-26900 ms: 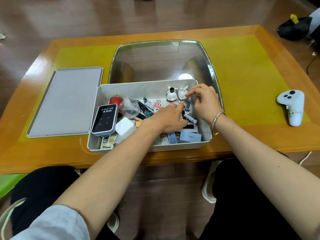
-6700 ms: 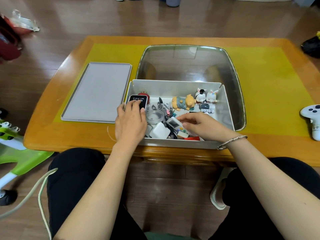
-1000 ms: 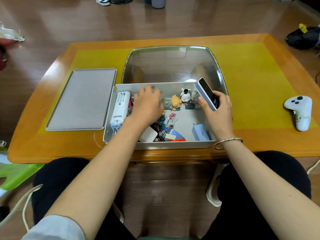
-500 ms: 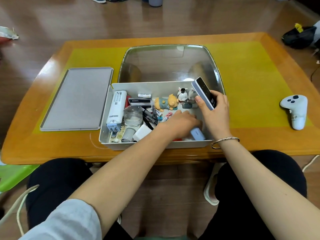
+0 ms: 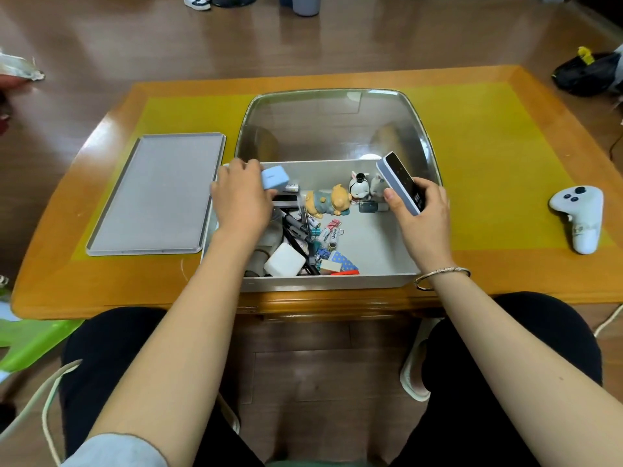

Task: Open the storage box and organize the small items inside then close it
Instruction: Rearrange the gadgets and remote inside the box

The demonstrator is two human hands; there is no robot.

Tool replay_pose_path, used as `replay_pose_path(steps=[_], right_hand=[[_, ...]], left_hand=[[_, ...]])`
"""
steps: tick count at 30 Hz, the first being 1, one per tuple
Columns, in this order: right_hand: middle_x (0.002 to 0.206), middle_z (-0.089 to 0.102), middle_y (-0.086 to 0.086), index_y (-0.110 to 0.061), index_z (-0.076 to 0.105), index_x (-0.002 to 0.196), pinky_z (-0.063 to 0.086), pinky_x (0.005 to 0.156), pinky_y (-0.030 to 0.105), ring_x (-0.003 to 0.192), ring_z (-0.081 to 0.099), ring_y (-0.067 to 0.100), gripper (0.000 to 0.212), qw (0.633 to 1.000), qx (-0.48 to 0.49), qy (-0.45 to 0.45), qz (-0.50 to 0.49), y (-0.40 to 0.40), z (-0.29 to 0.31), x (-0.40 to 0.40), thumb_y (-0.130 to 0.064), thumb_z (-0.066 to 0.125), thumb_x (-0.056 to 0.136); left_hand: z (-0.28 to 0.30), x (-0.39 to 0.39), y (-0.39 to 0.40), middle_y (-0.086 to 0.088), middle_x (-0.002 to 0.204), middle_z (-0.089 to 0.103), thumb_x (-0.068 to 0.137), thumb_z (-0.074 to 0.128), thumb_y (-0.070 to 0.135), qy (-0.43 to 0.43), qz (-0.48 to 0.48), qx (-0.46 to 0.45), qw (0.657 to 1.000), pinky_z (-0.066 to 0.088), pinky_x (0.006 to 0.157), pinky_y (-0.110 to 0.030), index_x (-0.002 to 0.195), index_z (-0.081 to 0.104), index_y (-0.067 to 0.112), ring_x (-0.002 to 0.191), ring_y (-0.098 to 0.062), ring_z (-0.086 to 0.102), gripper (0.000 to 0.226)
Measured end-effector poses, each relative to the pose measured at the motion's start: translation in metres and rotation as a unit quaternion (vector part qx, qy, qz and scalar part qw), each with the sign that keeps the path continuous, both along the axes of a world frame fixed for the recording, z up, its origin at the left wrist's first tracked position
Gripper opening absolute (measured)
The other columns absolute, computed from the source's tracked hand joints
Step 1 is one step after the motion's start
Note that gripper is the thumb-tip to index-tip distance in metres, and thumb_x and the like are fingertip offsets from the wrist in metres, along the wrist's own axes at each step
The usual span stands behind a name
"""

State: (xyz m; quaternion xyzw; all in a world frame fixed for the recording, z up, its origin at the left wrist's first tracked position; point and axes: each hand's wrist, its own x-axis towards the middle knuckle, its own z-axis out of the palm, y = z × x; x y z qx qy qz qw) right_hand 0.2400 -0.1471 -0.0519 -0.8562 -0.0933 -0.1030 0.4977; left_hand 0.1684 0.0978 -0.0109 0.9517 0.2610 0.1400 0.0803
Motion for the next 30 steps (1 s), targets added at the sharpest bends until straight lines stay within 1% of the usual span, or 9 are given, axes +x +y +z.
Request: replay_pose_path(steps=[3, 6, 9, 12, 15, 19, 24, 27, 30], right_hand=[[0.109, 0.045, -0.006, -0.016, 0.054, 0.119, 0.035, 0.092, 0.023, 0.111, 0.045, 0.017, 0.054, 1.000, -0.005, 0.003, 0.004, 0.000, 0.000, 0.000, -0.052, 0.064, 0.080], [0.109, 0.045, -0.006, -0.017, 0.054, 0.119, 0.034, 0.091, 0.022, 0.111, 0.044, 0.016, 0.054, 1.000, -0.009, 0.002, 0.005, 0.000, -0.001, 0.000, -0.053, 0.063, 0.080], [0.109, 0.044, -0.006, -0.015, 0.054, 0.120, 0.033, 0.092, 0.020, 0.111, 0.045, 0.017, 0.054, 1.000, -0.007, -0.003, 0.002, 0.000, 0.000, 0.000, -0.051, 0.064, 0.080], [0.110, 0.045, -0.005, -0.016, 0.053, 0.120, 0.032, 0.092, 0.019, 0.111, 0.044, 0.016, 0.054, 1.000, -0.009, -0.001, 0.000, -0.001, 0.000, 0.000, -0.051, 0.064, 0.081], [0.109, 0.044, -0.006, -0.017, 0.053, 0.120, 0.031, 0.091, 0.019, 0.110, 0.043, 0.014, 0.054, 1.000, -0.013, -0.001, 0.001, 0.000, 0.000, -0.001, -0.052, 0.064, 0.080], [0.112, 0.047, -0.002, -0.017, 0.053, 0.120, 0.032, 0.091, 0.020, 0.111, 0.044, 0.016, 0.054, 1.000, -0.014, 0.002, 0.001, 0.000, -0.001, -0.001, -0.051, 0.064, 0.080], [0.112, 0.048, -0.003, -0.018, 0.053, 0.120, 0.037, 0.093, 0.025, 0.110, 0.043, 0.016, 0.055, 1.000, -0.020, 0.002, 0.002, 0.000, -0.002, 0.000, -0.054, 0.064, 0.080], [0.112, 0.047, -0.004, -0.018, 0.052, 0.120, 0.036, 0.090, 0.024, 0.109, 0.043, 0.014, 0.057, 1.000, -0.022, 0.002, -0.001, 0.000, -0.003, 0.001, -0.056, 0.062, 0.079], [0.112, 0.046, -0.005, -0.018, 0.052, 0.120, 0.038, 0.090, 0.025, 0.109, 0.043, 0.014, 0.058, 1.000, -0.025, 0.001, -0.002, 0.000, -0.004, 0.001, -0.057, 0.062, 0.079]], left_hand=[[-0.004, -0.008, 0.005, -0.017, 0.129, 0.050, 0.089, 0.063, 0.027, 0.025, 0.047, 0.016, 0.998, 0.034, 0.092, -0.044, 0.128, 0.053, 0.011, 0.119, -0.036, 0.040, 0.043], [-0.001, -0.008, -0.005, -0.017, 0.132, 0.046, 0.088, 0.064, 0.033, 0.015, 0.029, 0.014, 0.999, 0.033, 0.096, -0.044, 0.133, 0.048, 0.012, 0.122, -0.035, 0.038, 0.052], [0.000, -0.004, -0.029, -0.012, 0.128, 0.049, 0.088, 0.064, 0.035, -0.007, -0.138, -0.025, 0.990, 0.035, 0.096, -0.042, 0.131, 0.050, 0.016, 0.119, -0.032, 0.042, 0.049], [-0.007, 0.000, -0.058, -0.004, 0.128, 0.051, 0.089, 0.062, 0.041, 0.087, -0.333, -0.065, 0.937, 0.033, 0.096, -0.039, 0.125, 0.056, 0.024, 0.121, -0.025, 0.042, 0.040], [-0.023, 0.007, -0.080, 0.000, 0.134, 0.048, 0.085, 0.064, 0.050, 0.183, -0.401, -0.065, 0.895, 0.034, 0.102, -0.043, 0.124, 0.058, 0.031, 0.125, -0.021, 0.038, 0.044], [-0.034, 0.019, -0.091, -0.001, 0.136, 0.046, 0.081, 0.064, 0.058, 0.256, -0.409, -0.058, 0.874, 0.033, 0.103, -0.044, 0.113, 0.065, 0.031, 0.126, -0.025, 0.035, 0.041], [-0.031, 0.022, -0.084, -0.001, 0.139, 0.044, 0.082, 0.068, 0.048, 0.317, -0.369, -0.021, 0.874, 0.027, 0.104, -0.044, 0.090, 0.066, 0.030, 0.134, -0.024, 0.028, 0.020], [-0.026, 0.019, -0.079, -0.003, 0.128, 0.050, 0.083, 0.065, 0.053, 0.365, -0.326, 0.030, 0.872, 0.031, 0.099, -0.042, 0.101, 0.063, 0.026, 0.127, -0.028, 0.035, 0.033], [-0.024, 0.016, -0.078, -0.006, 0.123, 0.056, 0.086, 0.061, 0.053, 0.393, -0.302, 0.042, 0.868, 0.028, 0.103, -0.043, 0.114, 0.061, 0.022, 0.127, -0.032, 0.035, 0.042]])
